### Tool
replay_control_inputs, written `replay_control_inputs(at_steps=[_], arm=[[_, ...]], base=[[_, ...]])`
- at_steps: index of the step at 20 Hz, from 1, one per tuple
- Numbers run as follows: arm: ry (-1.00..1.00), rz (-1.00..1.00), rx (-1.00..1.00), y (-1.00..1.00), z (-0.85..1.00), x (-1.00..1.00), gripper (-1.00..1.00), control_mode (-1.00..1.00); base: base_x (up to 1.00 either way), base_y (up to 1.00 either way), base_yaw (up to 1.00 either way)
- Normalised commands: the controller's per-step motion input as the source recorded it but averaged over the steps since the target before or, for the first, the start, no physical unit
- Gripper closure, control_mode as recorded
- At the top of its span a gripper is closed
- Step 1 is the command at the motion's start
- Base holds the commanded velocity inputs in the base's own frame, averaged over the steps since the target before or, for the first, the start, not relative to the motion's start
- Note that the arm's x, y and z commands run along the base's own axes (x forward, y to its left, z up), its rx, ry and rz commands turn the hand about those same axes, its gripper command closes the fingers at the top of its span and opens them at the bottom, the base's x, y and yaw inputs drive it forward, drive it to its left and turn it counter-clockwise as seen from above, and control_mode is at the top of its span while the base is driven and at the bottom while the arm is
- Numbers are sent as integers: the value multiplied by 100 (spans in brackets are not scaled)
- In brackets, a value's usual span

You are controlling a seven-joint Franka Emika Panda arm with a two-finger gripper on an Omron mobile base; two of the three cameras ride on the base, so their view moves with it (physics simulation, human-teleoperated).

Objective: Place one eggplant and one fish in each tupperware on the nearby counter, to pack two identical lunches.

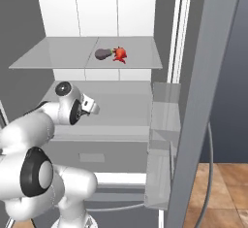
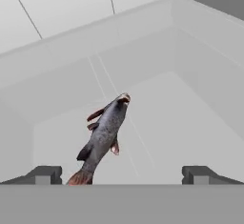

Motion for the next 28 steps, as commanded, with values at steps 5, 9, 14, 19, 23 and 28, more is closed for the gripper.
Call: replay_control_inputs(at_steps=[5,9,14,19,23,28], arm=[[0,-3,2,0,-16,41,-100,-100],[1,-3,2,3,-14,41,-100,-100],[3,-3,2,5,-16,42,-100,-100],[3,-3,2,4,-24,38,-100,-100],[2,-3,2,4,-28,33,-100,-100],[1,-3,0,7,-29,24,-100,-100]], base=[[0,0,0],[0,0,0],[0,0,0],[0,0,0],[0,0,0],[0,0,0]])
